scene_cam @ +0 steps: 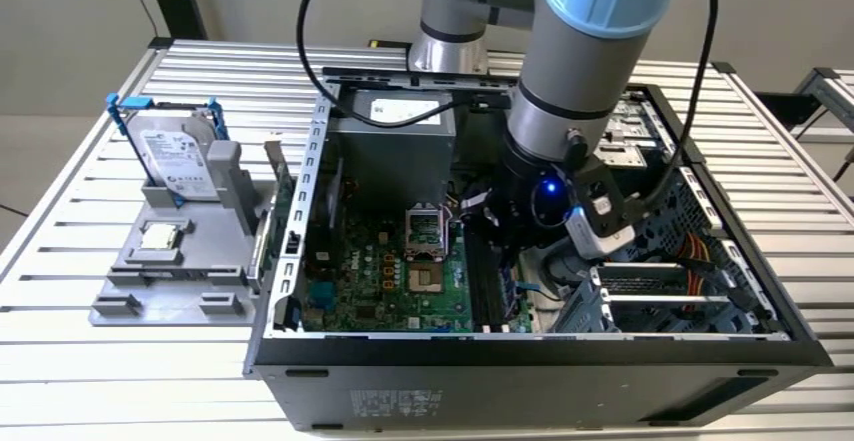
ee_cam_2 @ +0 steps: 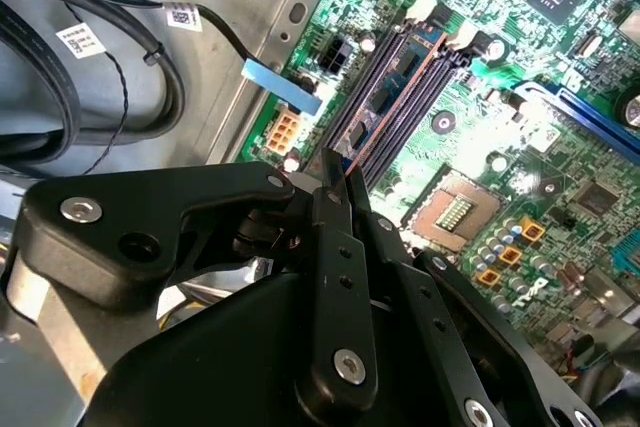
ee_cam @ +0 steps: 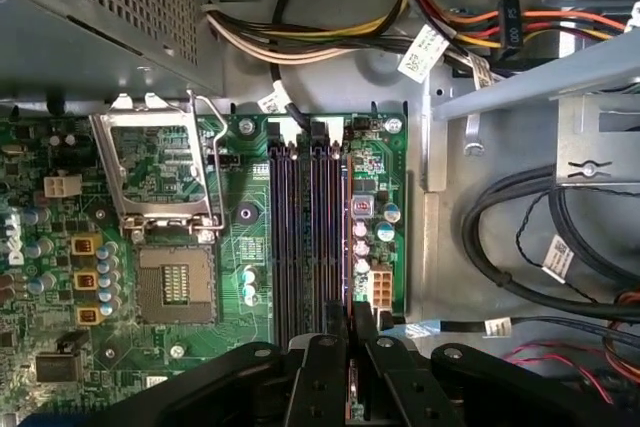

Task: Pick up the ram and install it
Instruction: 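Insert the ram into the slot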

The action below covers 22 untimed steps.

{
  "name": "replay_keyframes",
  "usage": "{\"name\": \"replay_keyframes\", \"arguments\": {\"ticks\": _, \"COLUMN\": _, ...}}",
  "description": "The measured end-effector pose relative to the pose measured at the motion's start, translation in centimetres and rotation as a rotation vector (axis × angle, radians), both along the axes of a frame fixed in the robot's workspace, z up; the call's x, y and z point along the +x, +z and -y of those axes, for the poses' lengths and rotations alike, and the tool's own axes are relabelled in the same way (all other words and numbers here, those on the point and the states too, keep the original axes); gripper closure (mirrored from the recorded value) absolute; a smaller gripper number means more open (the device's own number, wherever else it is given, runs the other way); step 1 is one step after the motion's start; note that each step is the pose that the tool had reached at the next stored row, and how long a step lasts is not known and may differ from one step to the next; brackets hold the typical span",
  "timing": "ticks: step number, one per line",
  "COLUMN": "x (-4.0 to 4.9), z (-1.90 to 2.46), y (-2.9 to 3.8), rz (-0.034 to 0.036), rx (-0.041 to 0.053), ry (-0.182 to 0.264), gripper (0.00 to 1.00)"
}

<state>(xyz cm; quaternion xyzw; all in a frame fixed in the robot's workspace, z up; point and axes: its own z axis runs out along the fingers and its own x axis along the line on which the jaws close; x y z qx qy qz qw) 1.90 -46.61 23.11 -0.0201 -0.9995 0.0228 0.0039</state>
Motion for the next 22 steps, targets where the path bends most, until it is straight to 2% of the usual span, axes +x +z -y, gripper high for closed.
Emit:
{"name": "replay_keyframes", "arguments": {"ticks": 8, "x": -0.02, "z": -0.08, "y": -0.31, "rz": 0.0032, "rx": 0.0003, "ry": 0.013, "gripper": 1.00}}
{"name": "replay_keyframes", "arguments": {"ticks": 22, "x": -0.28, "z": -0.19, "y": -0.74, "rz": 0.0034, "rx": 0.0001, "ry": 0.015, "gripper": 1.00}}
